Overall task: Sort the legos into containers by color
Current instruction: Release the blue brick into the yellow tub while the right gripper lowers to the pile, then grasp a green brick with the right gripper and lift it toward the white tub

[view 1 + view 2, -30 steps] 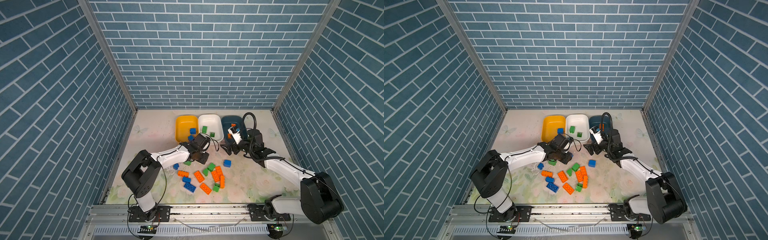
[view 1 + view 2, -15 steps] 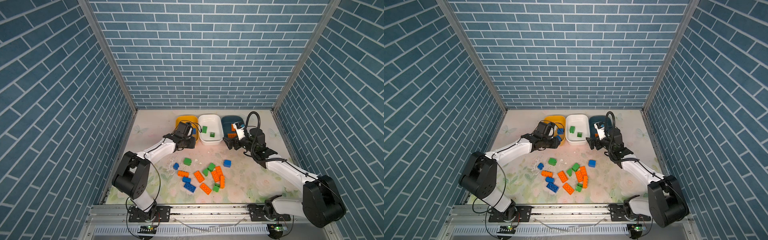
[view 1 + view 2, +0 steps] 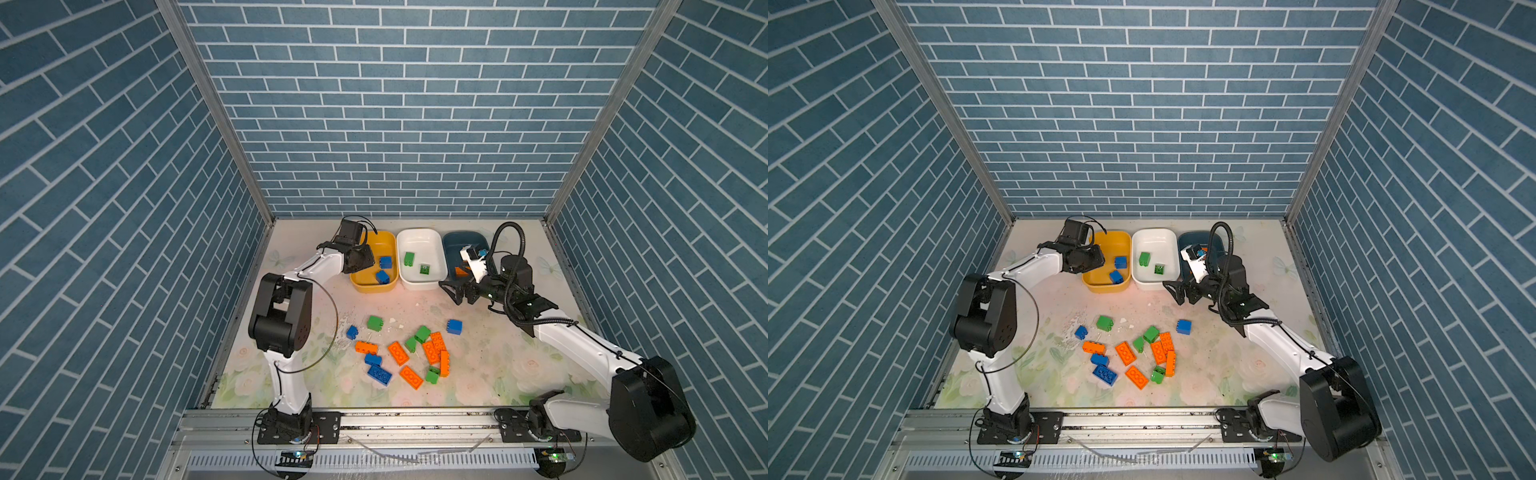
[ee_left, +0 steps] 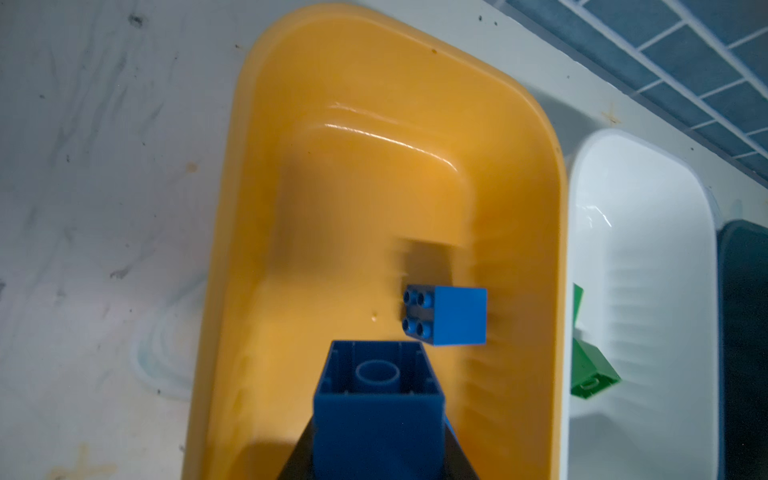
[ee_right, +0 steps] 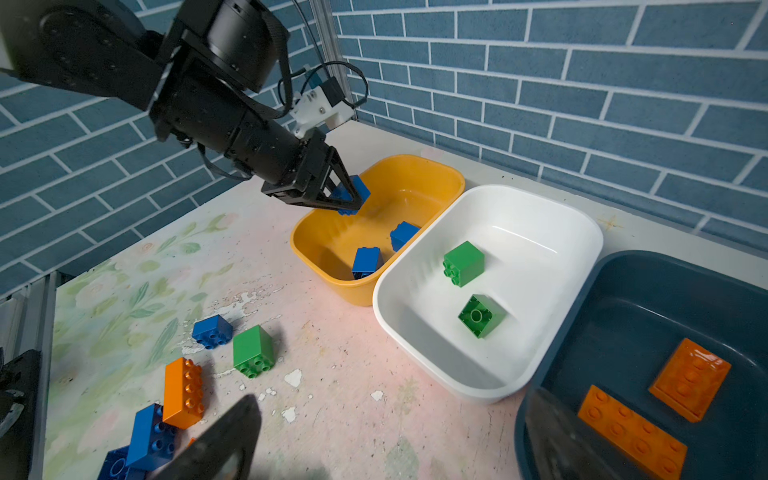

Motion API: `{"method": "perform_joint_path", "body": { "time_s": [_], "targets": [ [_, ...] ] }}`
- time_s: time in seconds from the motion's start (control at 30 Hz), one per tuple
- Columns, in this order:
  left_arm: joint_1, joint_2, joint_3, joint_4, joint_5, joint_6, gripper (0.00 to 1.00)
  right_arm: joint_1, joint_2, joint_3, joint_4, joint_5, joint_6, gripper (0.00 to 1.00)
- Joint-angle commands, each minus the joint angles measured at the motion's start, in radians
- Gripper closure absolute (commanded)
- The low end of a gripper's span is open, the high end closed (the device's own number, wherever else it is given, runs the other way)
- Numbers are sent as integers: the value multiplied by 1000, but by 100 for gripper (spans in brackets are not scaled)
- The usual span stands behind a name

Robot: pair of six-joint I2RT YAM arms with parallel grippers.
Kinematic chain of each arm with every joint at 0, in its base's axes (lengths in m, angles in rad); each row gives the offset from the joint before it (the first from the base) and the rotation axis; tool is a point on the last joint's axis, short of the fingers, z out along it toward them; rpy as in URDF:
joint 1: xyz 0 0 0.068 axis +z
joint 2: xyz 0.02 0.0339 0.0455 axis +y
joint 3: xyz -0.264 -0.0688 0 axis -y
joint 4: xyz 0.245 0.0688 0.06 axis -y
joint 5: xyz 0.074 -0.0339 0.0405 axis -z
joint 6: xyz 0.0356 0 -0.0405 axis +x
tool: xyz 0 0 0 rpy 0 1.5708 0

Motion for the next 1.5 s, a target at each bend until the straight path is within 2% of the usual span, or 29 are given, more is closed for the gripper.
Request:
{"method": "perform_joint_path", "body": {
  "time_s": [0.0,0.13,0.23,0.3,0.47,0.6,0.83,0.97,1.03,1.2,1.37,1.47],
  "targets": [
    [-3,61,112,-122,-24,-2,74,1,-30,40,-41,15,-16,1],
    [-3,137,215,-203,-42,1,62,2,-65,30,-74,58,-39,1],
    [-4,156,239,-217,-44,3,40,2,-83,20,-92,92,-47,1],
    [-6,149,239,-213,-41,8,30,2,-88,17,-108,101,-50,1],
    [-21,111,207,-181,-13,18,19,3,-62,0,-95,96,-41,1],
    [-38,64,169,-153,-12,22,10,33,-11,7,-134,71,-108,2],
    [-48,-25,97,-91,22,20,1,113,98,82,-295,38,-252,1],
    [-53,-68,63,-62,42,20,1,153,164,123,-366,23,-299,1],
    [-53,-97,37,-37,47,15,1,171,190,148,-402,53,-285,1],
    [-53,-200,-81,71,57,-8,1,248,226,138,-403,197,-127,1],
    [-48,-278,-164,132,67,-28,1,328,257,116,-406,244,-65,5],
    [-49,-307,-191,124,33,-29,1,363,279,108,-406,268,-78,9]
  ]
}}
